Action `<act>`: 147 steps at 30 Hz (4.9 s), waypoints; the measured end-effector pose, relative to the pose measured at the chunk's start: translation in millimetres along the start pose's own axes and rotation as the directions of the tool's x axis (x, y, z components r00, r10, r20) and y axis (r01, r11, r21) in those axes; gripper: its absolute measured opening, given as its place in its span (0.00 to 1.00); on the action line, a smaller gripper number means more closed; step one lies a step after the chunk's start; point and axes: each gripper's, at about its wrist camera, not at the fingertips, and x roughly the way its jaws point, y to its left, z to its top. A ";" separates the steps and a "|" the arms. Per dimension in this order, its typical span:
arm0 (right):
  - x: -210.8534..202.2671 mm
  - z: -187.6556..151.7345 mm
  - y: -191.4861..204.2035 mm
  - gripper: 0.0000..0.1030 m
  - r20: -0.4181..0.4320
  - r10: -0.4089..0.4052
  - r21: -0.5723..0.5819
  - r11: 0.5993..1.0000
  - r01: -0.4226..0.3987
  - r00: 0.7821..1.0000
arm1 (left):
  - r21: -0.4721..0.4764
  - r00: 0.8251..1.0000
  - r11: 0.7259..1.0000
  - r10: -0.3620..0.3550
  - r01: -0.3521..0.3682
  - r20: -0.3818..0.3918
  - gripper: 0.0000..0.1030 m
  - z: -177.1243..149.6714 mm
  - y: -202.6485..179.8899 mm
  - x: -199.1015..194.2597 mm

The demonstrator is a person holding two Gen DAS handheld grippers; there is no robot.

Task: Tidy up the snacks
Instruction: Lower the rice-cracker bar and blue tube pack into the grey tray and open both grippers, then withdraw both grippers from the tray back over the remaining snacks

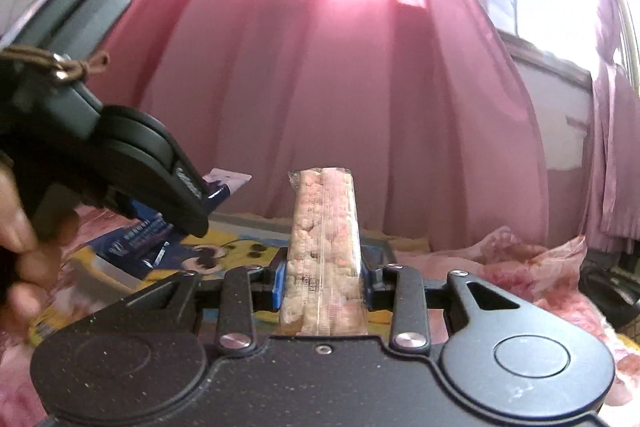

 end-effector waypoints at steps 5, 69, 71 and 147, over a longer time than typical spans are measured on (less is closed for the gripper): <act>38.7 2.3 -25.4 0.35 -0.014 -0.029 0.110 0.994 0.030 0.999 | -0.077 0.999 0.997 0.023 -0.026 -0.044 0.22 15.7 -17.0 60.7; -137.9 -5.0 1.8 0.99 -0.015 -0.122 0.094 0.988 0.123 0.992 | -0.093 0.984 0.992 0.102 -0.089 0.146 1.00 -81.2 55.2 -158.4; -149.0 -8.8 8.5 0.99 -0.015 -0.124 0.056 0.991 0.125 0.992 | -0.089 0.986 0.991 0.106 -0.095 0.127 1.00 -89.7 54.9 -164.1; -95.9 -62.3 11.0 0.99 -0.411 -0.023 -0.020 1.000 0.016 0.912 | -0.083 0.971 0.996 0.019 -0.040 -0.238 1.00 -146.5 79.5 -86.2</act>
